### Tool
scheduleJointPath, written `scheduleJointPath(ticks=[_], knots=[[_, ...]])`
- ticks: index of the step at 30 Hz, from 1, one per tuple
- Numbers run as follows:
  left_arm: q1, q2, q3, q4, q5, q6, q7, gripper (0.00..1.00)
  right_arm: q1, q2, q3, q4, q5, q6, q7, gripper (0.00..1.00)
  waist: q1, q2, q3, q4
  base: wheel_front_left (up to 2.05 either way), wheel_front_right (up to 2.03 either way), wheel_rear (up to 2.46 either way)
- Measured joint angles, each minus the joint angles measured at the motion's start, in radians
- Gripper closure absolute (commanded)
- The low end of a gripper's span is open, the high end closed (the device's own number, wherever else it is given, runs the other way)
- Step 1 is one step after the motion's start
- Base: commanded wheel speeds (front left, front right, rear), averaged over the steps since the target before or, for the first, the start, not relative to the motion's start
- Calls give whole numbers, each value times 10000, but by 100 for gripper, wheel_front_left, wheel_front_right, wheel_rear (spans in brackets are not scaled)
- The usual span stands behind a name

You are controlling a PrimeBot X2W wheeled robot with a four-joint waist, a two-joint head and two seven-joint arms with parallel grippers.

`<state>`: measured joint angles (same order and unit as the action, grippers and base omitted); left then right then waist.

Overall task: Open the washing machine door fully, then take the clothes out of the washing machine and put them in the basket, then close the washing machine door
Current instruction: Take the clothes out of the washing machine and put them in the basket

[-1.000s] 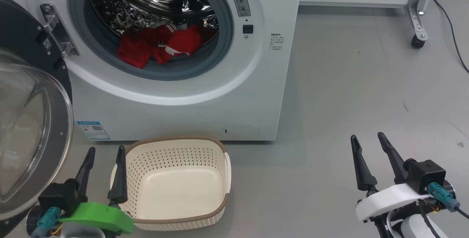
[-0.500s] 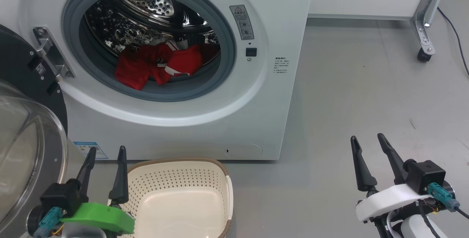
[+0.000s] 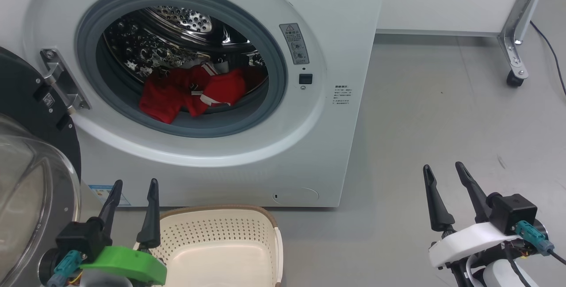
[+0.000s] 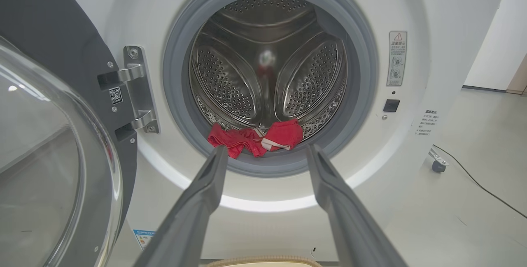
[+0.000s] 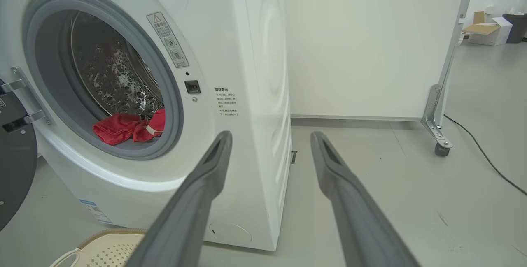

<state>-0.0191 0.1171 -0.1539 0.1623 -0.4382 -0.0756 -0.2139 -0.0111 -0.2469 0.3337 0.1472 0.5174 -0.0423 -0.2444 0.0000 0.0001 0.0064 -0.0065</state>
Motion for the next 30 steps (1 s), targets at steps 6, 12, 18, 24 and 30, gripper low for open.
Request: scheduleJointPath(ticks=[6, 12, 18, 24, 30], knots=[[15, 0, -42, 2, 0, 0, 0, 0, 0, 52, 0, 19, 0, 2, -2, 0, 0, 0, -58, 1, 5, -5, 0], [31, 4, -90, 2, 40, 0, 0, 0, 2, 98, -4, 31, 0, 2, -2, 0, 0, 0, -79, -17, 0, 0, 0], [39, 15, -98, -2, 100, 0, 0, 0, 7, 115, -4, 36, 0, 2, -2, 0, 0, 0, -75, -27, 0, 0, 0], [50, 36, -104, -8, 104, 0, 0, 0, 9, 119, -23, 42, 0, 48, -2, 0, 0, 0, -72, -25, 0, 0, 0], [56, 42, -107, -38, 136, 0, 0, 0, 12, 142, -31, 42, 0, 50, -2, 0, 0, 0, -52, -15, 0, 0, 0]])
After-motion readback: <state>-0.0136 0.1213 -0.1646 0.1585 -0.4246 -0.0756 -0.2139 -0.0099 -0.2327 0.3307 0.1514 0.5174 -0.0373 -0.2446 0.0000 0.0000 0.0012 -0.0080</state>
